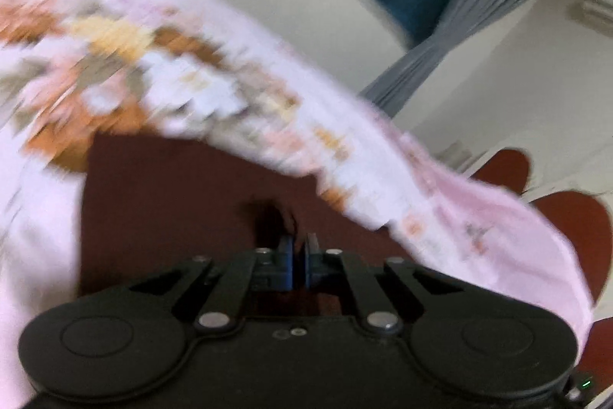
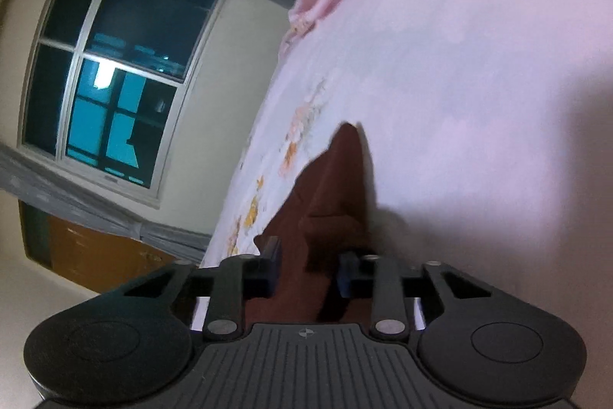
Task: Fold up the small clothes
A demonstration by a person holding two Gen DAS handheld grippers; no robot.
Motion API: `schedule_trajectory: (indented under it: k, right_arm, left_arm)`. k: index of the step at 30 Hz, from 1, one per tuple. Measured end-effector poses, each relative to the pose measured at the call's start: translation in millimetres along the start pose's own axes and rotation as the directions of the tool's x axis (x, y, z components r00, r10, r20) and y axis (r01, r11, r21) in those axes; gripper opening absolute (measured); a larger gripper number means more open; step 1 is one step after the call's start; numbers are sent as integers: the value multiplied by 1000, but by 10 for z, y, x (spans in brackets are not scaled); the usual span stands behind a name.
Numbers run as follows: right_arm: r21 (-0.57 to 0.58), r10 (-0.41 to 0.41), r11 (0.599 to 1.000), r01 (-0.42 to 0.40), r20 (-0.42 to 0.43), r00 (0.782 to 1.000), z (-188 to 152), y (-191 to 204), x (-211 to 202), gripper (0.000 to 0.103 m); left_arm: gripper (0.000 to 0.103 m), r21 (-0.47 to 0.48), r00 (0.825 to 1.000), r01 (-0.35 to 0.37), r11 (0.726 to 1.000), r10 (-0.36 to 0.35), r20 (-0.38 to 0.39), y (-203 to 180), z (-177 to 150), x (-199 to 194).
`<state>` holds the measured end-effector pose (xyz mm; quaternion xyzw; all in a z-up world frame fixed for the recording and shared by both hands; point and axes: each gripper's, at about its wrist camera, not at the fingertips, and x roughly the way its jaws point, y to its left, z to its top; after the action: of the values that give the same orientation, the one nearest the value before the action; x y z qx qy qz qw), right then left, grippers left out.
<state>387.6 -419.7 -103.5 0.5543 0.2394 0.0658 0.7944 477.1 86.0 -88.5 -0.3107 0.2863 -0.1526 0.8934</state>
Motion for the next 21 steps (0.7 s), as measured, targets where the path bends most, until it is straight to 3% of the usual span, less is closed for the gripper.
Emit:
schedule_trajectory:
  k: [3, 7, 10, 12, 15, 17, 19, 21]
  right_arm:
    - [-55, 15, 998, -15, 6, 1000, 55, 40, -33, 30]
    - [31, 1, 1000, 0, -13, 1000, 44, -115, -27, 31]
    - [93, 2, 996, 0, -24, 1000, -20, -224, 2, 30]
    - [52, -26, 998, 25, 17, 1000, -36, -177, -53, 30]
    - [-12, -3, 1000, 4, 36, 999, -64, -96, -86, 30]
    - [-17, -69, 997, 70, 58, 996, -81, -127, -87, 30]
    - [-30, -75, 997, 76, 26, 997, -83, -138, -93, 30]
    - [-139, -16, 990, 16, 2, 1000, -145, -8, -193, 44]
  left_arm:
    - [4, 28, 998, 54, 998, -55, 35, -207, 241, 14]
    - [4, 82, 990, 106, 991, -113, 86, -436, 449, -120]
    - [4, 105, 989, 81, 991, -93, 114, -386, 404, -286]
    - [4, 111, 994, 33, 993, -44, 102, -237, 297, -344]
    - [4, 75, 995, 25, 997, -32, 91, -31, 190, -391]
    - [0, 60, 997, -17, 998, 12, 82, 48, 176, -390]
    - [0, 28, 995, 16, 999, -19, 93, 65, 236, -417]
    - [0, 49, 995, 37, 998, -41, 93, -13, 323, -422]
